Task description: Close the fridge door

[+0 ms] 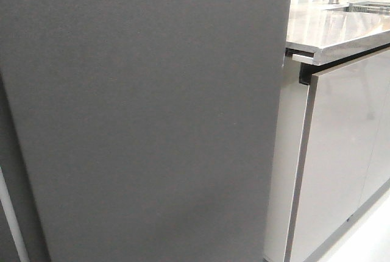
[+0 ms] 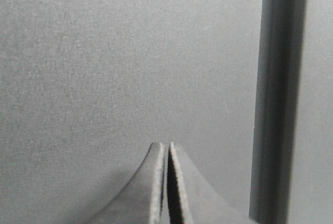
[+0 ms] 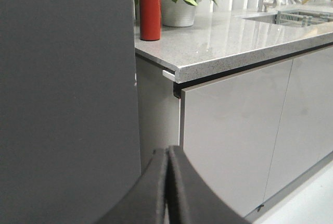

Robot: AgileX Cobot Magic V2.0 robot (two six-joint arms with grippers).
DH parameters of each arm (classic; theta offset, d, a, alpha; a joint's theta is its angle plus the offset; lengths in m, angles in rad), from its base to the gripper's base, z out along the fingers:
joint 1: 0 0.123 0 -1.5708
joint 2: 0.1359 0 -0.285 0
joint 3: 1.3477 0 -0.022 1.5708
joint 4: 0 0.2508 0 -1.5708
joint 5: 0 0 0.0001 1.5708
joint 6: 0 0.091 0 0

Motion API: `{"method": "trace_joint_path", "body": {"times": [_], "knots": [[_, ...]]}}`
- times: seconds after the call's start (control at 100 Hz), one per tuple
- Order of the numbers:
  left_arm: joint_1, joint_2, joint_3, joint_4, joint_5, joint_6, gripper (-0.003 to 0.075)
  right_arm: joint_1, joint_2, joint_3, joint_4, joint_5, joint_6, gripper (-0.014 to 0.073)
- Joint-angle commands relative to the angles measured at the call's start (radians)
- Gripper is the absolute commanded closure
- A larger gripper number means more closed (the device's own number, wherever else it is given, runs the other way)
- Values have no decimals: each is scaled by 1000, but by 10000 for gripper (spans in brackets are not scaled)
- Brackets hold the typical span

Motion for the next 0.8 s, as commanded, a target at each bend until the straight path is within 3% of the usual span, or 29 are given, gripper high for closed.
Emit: {"method": "trace_joint_path", "body": {"times": [0.0, 0.79], "knots": [[-7, -10, 35, -4, -72, -4, 740, -7, -24, 11, 4, -137, -1, 638], [-7, -10, 35, -4, -72, -4, 740, -7, -24, 36, 4, -129, -1, 638]]}}
